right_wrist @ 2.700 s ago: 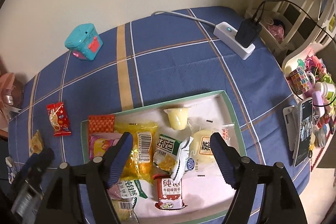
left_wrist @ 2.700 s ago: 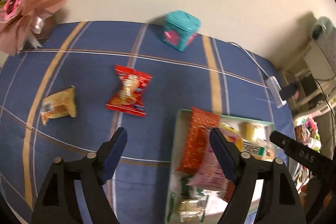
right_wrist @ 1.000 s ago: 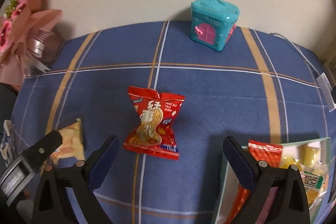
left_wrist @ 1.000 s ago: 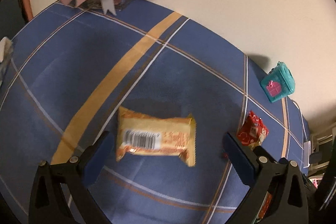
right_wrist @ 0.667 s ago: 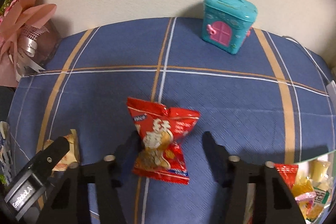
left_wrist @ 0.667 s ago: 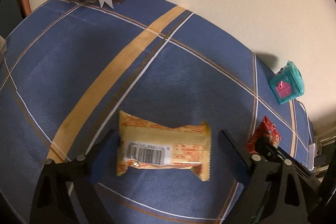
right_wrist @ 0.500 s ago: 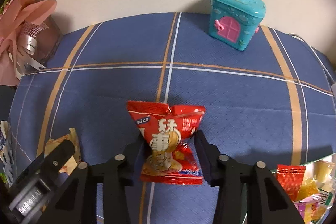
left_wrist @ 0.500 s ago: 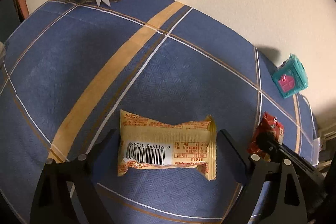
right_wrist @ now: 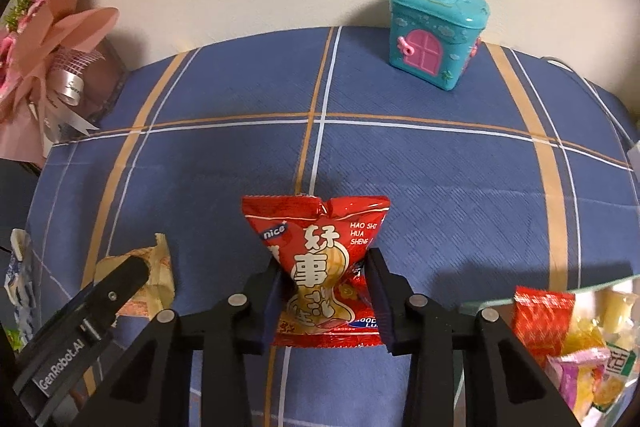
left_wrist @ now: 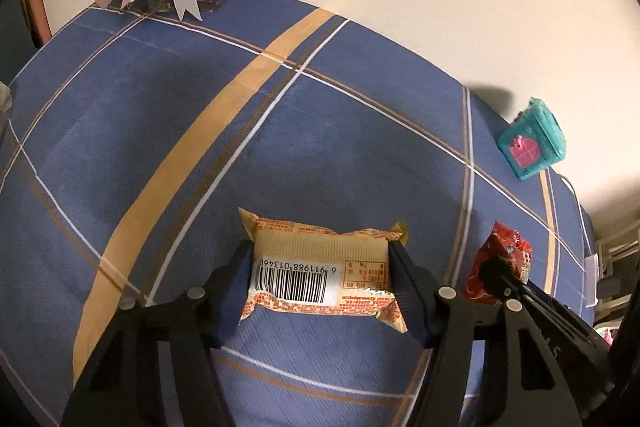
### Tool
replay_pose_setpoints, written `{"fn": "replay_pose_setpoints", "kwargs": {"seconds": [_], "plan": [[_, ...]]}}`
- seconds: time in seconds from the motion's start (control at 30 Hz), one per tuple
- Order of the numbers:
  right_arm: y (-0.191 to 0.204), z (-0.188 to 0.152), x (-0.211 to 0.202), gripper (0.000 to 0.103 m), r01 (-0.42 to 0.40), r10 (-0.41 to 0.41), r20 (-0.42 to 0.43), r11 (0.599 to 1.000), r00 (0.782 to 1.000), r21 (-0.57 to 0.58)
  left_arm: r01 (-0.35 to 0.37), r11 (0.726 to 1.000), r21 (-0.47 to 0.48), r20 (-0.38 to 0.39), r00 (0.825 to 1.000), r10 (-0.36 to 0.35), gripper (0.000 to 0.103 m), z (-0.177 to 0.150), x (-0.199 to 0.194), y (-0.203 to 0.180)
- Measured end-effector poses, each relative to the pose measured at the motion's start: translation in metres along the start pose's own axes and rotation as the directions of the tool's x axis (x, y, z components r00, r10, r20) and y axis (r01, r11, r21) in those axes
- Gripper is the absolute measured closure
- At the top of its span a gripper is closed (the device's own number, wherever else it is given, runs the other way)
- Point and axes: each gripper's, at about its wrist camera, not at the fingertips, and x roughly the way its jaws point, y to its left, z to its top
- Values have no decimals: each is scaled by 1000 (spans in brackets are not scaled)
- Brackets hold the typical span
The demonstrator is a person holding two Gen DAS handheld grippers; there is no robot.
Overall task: Organize snacks
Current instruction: 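Grasp the red peanut pack with the right gripper while the left grasps the yellow bread pack, then lift both packs and carry them over the white tray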
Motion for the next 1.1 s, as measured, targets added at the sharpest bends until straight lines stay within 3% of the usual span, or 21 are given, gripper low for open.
{"fn": "replay_pose_setpoints", "kwargs": {"seconds": [0.3,0.43,0.77,1.1], "plan": [[-13,-26,-49,62,-20,20,15,999,1000,29,38,999,15,9,999,-38,36,-22,-46,-26],[-22,-39,-73,62,-22,21,13,999,1000,47,11,998,66,19,1000,-12,36,-35,-64,-39],[-53,-81,-132,62,19,-22,39,998,999,67,42,991,129,6,999,-43,36,-82,-95,-53],[-93,-116,-150,62,61,-62,3,992,998,107,73,957,281,-2,997,-75,36,-127,-113,-102]]}}
